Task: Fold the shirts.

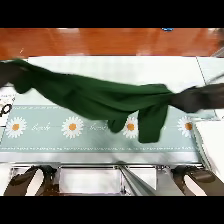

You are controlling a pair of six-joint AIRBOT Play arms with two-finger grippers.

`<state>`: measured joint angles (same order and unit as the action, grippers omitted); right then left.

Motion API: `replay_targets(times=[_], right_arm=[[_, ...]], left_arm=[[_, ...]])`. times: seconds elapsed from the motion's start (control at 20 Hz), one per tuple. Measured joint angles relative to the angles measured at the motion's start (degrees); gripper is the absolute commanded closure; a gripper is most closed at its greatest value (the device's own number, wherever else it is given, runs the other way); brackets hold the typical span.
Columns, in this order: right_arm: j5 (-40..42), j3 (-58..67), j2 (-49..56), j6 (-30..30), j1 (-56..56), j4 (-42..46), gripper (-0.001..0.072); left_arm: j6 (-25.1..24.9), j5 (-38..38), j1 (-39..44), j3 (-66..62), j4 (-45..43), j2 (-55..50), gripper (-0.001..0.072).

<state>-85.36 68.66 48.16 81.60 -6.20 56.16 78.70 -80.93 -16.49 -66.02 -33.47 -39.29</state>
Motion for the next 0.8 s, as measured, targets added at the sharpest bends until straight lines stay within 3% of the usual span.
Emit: replay_targets(times=[0.2,0.4,0.45,0.5,0.55,0.65,0.8], right_arm=[[7.1,-4.2,12.5,-4.8,0.0,-2.8,0.0683],[13.9,-0.3,27.2,-7.0,0.0,-2.6,0.0682],[15.2,1.6,30.4,-7.1,0.0,-2.3,0.0671],[16.6,3.8,33.4,-7.1,0.0,-2.3,0.0503],[17.5,6.0,36.2,-7.1,0.1,-2.0,0.0297],[18.6,10.3,39.6,-7.0,1.4,-1.9,0.0297],[16.0,16.0,41.5,-5.6,7.6,-0.6,0.0298]], left_arm=[[-4.3,11.9,5.5,12.6,0.0,-7.9,0.0686],[-6.5,26.3,12.0,13.2,0.5,-21.4,0.0684],[-6.8,29.4,13.6,11.9,0.6,-25.0,0.0622],[-7.0,31.5,15.0,10.6,0.5,-28.5,0.0304],[-7.1,33.3,16.1,8.9,0.5,-31.9,0.0195],[-7.2,33.3,16.8,4.9,0.3,-37.7,0.0196],[-4.7,27.4,12.7,-2.3,-2.7,-42.5,0.0197]])
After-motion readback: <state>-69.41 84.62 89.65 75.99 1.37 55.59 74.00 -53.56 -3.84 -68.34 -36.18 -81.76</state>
